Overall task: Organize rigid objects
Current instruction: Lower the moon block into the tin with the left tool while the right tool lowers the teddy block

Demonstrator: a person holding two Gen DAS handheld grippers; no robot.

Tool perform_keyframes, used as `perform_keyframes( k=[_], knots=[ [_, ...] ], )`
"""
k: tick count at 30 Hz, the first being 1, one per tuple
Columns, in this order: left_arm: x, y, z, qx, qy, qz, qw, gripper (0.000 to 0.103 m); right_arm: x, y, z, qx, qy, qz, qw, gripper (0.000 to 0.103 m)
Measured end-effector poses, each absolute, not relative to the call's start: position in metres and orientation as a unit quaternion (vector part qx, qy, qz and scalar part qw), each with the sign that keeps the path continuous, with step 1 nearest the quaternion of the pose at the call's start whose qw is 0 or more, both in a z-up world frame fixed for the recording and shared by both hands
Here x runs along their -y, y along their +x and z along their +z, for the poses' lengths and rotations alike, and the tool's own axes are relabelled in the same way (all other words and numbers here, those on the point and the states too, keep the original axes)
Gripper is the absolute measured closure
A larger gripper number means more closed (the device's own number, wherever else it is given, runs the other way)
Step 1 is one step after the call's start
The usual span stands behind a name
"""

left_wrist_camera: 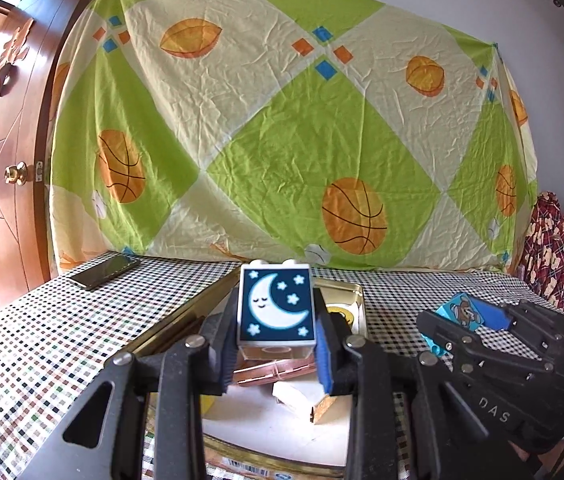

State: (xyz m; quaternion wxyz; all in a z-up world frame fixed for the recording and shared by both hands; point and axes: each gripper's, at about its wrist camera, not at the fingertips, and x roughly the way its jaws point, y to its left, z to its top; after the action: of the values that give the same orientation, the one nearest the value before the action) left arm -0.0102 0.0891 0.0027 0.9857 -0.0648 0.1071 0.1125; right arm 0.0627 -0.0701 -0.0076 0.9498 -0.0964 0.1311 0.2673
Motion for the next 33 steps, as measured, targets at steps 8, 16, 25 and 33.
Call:
perform_keyframes(
  k=[8,16,25,33],
  knots=[
    [-0.099,-0.009,0.002,-0.118,-0.066,0.120,0.984,0.072,0.063,0.062,-0.007,-0.130,-0.100,0.276,0.947,0.058],
    [-0.113,-0.006,0.002,-0.132,-0.066,0.127,0.981,0.072,0.046,0.057,-0.006,-0.126,-0.115,0.294,0.940,0.058],
    [-0.122,-0.002,0.004,-0.142,-0.052,0.129,0.980,0.072,0.034,0.060,0.003,-0.128,-0.118,0.308,0.935,0.058],
    [-0.140,0.009,0.009,-0.161,-0.034,0.143,0.976,0.072,0.013,0.075,0.006,-0.156,-0.124,0.334,0.921,0.058]
  ],
)
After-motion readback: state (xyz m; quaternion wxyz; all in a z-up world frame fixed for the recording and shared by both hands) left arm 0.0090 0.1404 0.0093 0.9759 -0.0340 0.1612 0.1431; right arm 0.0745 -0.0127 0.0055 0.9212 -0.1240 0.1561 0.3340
